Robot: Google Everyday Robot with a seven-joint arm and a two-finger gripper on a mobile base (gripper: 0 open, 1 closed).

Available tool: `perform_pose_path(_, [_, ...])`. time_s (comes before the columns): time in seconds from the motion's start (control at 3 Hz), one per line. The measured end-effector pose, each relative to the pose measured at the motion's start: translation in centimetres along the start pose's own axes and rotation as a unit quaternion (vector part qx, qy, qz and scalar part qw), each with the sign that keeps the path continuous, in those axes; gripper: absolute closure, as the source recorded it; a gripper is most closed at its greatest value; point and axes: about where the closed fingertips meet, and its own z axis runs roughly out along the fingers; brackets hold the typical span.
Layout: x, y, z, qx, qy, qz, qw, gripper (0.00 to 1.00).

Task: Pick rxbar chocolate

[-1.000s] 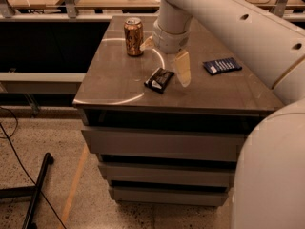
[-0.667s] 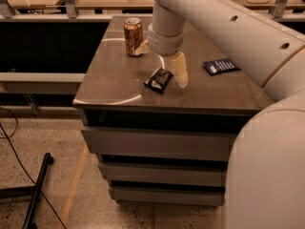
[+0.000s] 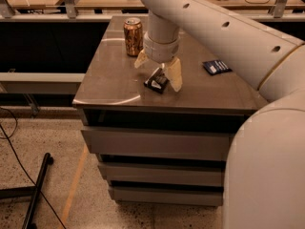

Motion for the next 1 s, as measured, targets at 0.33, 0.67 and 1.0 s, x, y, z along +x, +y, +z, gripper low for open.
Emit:
perform_pose_path(0.33, [-0.38, -0.07, 0.39, -0.005, -0.002, -0.01, 0.9999, 0.41])
perform_pose_path(0.67, [-0.53, -0.15, 0.39, -0.006, -0.002, -0.015, 0.9999, 0.64])
perform_pose_path(1.0, [-0.48, -0.24, -0.19, -0.006, -0.002, -0.015, 0.9999, 0.88])
